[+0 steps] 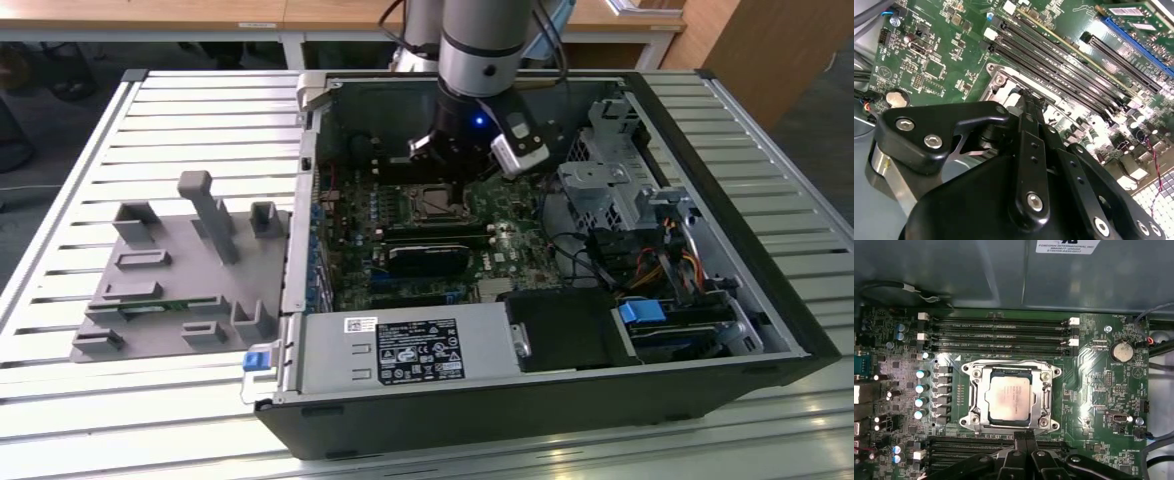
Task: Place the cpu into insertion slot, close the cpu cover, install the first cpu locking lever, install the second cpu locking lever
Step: 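Install the second cpu locking lever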
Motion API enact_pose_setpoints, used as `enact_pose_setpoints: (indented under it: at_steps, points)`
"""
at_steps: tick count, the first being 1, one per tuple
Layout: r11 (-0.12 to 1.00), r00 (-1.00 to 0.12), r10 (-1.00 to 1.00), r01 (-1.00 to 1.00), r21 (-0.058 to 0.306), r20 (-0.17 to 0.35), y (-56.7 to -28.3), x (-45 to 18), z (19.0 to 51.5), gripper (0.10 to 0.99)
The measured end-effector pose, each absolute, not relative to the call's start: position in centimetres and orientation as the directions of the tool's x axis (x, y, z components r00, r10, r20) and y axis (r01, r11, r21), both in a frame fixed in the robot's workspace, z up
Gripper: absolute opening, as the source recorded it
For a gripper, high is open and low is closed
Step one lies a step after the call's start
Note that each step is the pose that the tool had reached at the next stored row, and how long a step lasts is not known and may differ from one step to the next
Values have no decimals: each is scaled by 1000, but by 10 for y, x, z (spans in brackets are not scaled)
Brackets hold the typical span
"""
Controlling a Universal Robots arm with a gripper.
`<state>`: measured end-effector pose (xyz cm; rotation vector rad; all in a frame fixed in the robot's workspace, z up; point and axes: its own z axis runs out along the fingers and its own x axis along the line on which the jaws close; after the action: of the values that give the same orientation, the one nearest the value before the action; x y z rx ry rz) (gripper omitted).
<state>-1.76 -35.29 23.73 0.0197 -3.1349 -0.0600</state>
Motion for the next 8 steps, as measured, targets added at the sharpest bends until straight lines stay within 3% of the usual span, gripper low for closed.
enact_pose_setpoints:
  at_steps: [8]
  points:
    - [999, -1000, -12, -12, 38, 6, -359, -20, 235, 106]
